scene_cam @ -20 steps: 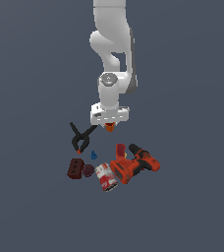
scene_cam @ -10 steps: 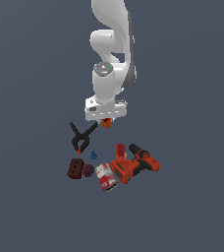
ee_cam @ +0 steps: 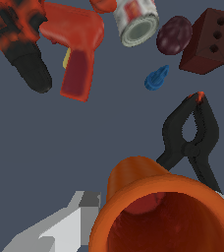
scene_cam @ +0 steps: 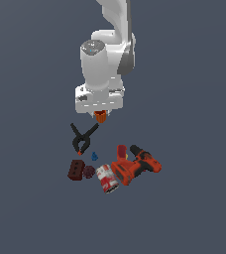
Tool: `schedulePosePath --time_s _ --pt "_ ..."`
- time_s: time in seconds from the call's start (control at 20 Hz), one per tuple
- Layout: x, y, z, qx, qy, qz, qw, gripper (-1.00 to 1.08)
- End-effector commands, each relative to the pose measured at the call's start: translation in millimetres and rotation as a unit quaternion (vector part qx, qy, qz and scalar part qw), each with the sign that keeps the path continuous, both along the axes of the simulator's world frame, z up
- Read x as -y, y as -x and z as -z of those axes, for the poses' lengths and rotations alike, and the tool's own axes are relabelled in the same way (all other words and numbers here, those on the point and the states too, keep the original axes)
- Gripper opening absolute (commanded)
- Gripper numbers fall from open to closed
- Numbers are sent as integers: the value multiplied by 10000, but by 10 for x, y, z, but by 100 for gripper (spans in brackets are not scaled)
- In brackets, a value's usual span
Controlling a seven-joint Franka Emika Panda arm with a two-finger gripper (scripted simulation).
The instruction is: Pick up a designated object from a clutter of objects.
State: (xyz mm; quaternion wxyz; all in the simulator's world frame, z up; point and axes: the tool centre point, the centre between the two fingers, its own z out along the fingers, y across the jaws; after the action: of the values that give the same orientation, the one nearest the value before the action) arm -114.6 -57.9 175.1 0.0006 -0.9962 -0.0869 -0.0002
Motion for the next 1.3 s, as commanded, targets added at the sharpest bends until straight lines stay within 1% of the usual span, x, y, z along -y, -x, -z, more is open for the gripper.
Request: schedulePosePath --time_s 0.0,0.85,1.25 --pt "75 -50 -212 0 0 -1 10000 -100" --pt "631 -468 -1723 -1 2 1 10000 -100" --pt "850 -659 -2310 -2 4 0 10000 -100"
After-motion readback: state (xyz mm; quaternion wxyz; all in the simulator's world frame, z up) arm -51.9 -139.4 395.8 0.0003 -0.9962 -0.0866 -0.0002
